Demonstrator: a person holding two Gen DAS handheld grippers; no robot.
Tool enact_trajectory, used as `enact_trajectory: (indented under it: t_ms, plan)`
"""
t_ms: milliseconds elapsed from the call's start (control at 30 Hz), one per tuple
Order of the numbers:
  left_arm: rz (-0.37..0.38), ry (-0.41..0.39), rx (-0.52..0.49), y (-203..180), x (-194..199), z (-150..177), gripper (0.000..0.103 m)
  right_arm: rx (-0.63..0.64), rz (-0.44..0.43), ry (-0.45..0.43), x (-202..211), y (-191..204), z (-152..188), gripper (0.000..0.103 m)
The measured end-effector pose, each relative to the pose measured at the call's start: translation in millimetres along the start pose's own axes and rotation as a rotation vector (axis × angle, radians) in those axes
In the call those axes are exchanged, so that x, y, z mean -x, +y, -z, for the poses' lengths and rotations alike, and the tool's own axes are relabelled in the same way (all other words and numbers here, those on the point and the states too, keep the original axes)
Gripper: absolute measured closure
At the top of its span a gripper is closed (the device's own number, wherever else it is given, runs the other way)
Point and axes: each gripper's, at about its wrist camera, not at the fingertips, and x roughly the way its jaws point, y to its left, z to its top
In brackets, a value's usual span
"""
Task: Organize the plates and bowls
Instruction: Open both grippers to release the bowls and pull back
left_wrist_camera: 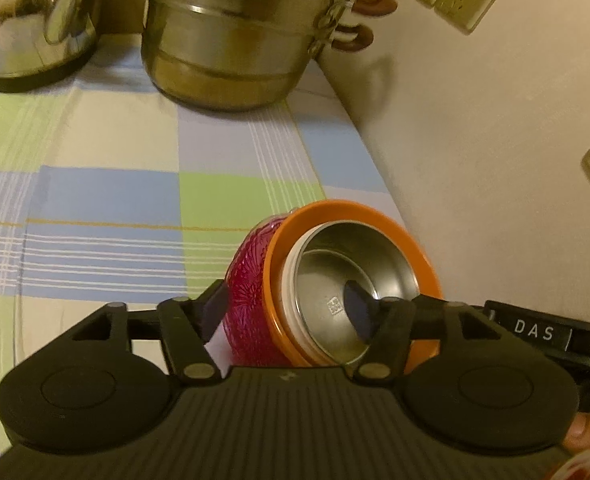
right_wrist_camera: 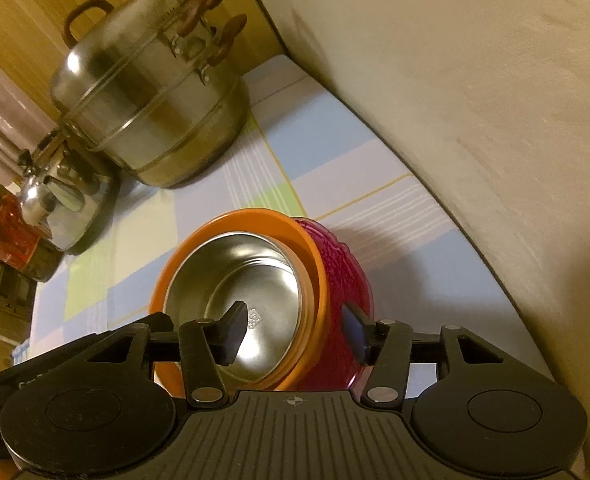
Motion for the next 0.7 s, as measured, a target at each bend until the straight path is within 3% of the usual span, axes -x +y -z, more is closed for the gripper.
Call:
enact_trajectory:
  t_ms: [167,233,333,500,700]
  plan:
    - [-0.020,-0.065,-0.024,-2,27,8,0.032,0.005,-0.016,-0.036,21,3,8,0.045]
    - [-0.030,-0.085,-0.022,-1,38,13,0.023,0.016,-0.021,-0.051,31,5,13,0.042]
    - [-0.046,-0.106,-0.042,-2,53,21,0.020,0.031,-0.022,-0.065,43,7,23,0.039]
    - [-0.054,-0.114,-0.062,-1,75,41,0.014,0.045,-0.024,-0.079,63,7,47,0.036]
    - [-0.100,-0.085,-0.116,-7,96,73,0.014,0.043,-0.020,-0.083,83,4,79,0.036]
